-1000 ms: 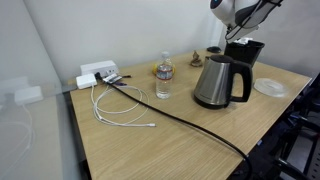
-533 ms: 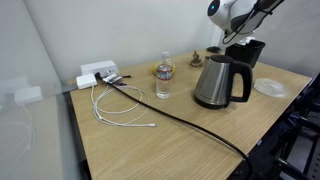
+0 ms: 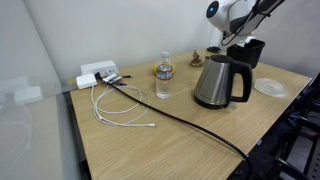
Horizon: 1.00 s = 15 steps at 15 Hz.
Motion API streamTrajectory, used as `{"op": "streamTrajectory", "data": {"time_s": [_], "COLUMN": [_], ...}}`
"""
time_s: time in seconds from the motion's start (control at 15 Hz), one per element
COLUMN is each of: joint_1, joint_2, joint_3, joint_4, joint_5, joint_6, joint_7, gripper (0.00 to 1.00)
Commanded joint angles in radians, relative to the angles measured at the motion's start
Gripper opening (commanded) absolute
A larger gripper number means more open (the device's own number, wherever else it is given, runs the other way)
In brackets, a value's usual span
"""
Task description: Pick up the white paper from the table and put it inside the bin
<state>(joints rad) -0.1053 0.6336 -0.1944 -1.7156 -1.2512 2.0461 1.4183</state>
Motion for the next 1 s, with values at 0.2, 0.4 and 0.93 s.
{"op": "streamTrajectory", "data": {"time_s": [0.2,0.4,0.93], "joint_1": [-0.035,-0.039,-0.015], "joint_2": [-0.039,-0.090,-0.134], "joint_3": [0.016,0.029,0.034], "joint_4": [-0.006,-0.041,-0.045], "joint_5": [-0.004,0.011,0.006], "joint_6": [0.044,0.078,0.080], "joint_7": [-0.055,-0.111,-0.127], "gripper": [1.00,1.00,1.00]}}
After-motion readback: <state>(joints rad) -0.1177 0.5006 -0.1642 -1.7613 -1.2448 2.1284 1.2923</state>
